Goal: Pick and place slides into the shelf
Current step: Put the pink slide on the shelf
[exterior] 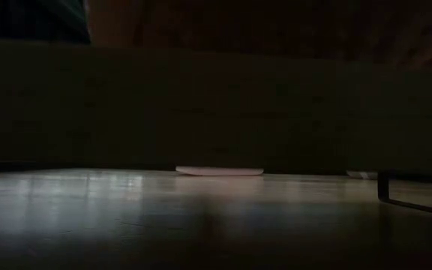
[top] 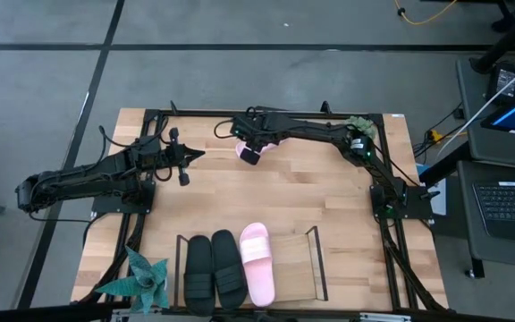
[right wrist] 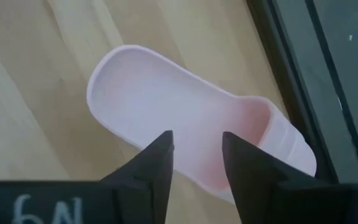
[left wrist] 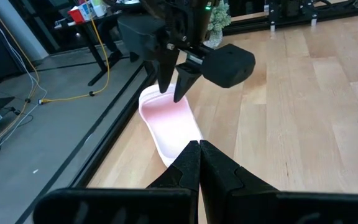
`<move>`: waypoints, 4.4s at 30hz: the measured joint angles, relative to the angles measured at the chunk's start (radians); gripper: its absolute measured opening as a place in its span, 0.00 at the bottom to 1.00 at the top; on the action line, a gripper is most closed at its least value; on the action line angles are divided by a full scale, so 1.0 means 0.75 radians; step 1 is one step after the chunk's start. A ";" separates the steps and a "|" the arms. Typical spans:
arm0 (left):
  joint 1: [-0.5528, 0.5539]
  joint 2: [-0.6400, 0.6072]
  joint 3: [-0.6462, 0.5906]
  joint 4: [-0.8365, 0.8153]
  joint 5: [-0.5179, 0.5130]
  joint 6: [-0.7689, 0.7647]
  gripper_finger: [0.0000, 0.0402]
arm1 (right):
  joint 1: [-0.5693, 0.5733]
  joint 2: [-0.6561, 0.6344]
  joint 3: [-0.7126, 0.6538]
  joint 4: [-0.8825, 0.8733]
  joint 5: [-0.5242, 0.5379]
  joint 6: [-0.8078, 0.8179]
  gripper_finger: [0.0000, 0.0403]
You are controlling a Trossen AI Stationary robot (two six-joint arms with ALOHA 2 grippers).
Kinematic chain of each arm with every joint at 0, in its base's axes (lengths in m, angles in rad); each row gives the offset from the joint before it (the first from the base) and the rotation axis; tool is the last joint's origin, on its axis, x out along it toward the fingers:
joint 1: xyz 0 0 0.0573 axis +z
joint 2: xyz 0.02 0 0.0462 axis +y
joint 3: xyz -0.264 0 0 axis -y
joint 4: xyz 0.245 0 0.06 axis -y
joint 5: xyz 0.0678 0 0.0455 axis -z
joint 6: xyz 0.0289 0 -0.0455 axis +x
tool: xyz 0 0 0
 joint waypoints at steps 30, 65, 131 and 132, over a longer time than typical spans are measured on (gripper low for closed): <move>0.000 0.000 0.000 0.001 0.000 -0.036 0.00 | 0.005 0.049 0.133 -0.150 0.072 0.266 0.60; 0.000 0.000 0.001 0.001 0.000 -0.036 0.00 | -0.060 0.130 0.132 -0.246 0.184 0.272 0.60; 0.000 0.000 0.001 -0.073 0.000 -0.037 0.00 | -0.039 0.157 0.266 -0.337 0.124 0.070 0.19; 0.000 0.000 0.001 -0.073 0.000 -0.037 0.00 | -0.038 0.157 0.266 -0.335 0.124 0.077 0.23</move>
